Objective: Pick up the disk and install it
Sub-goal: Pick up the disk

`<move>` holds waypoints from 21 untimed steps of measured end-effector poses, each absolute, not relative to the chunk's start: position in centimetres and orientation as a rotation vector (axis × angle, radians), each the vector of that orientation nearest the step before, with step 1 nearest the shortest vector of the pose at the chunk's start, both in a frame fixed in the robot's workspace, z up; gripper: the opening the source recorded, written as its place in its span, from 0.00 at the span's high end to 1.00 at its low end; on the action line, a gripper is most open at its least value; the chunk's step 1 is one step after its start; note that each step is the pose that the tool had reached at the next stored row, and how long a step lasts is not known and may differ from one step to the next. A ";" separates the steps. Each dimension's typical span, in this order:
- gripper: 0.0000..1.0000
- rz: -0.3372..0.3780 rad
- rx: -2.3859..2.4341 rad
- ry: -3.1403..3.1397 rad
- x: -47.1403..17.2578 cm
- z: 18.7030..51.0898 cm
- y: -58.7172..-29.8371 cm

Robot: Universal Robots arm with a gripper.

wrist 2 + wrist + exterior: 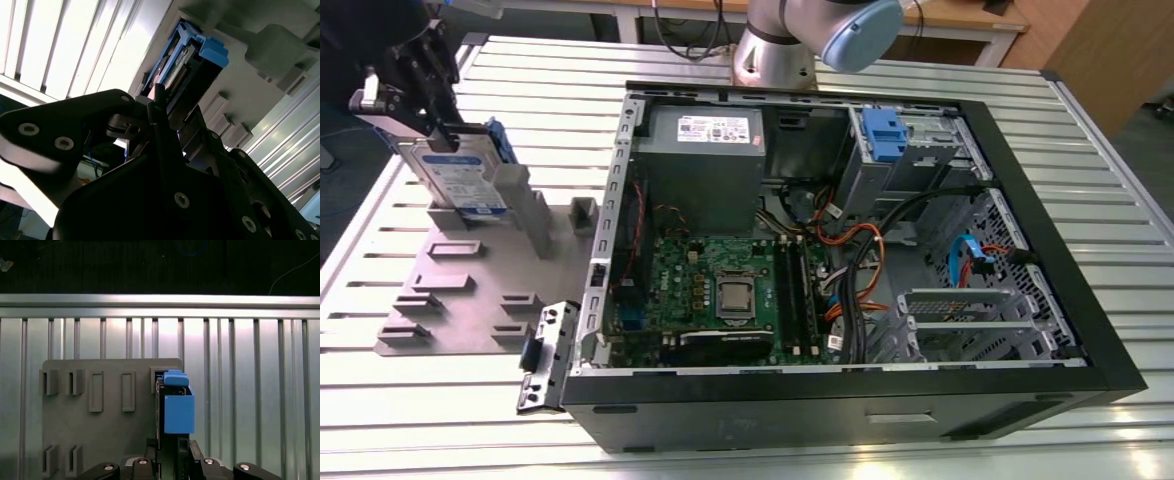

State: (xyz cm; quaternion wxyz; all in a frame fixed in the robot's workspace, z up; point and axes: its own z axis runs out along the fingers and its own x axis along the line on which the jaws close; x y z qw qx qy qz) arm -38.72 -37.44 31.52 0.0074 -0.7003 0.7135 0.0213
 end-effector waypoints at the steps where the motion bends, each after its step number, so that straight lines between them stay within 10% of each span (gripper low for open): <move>1: 0.65 0.066 -2.190 2.231 -38.7 31.7 -37.4; 21: 0.65 0.067 -2.190 2.231 -38.7 32.7 -37.4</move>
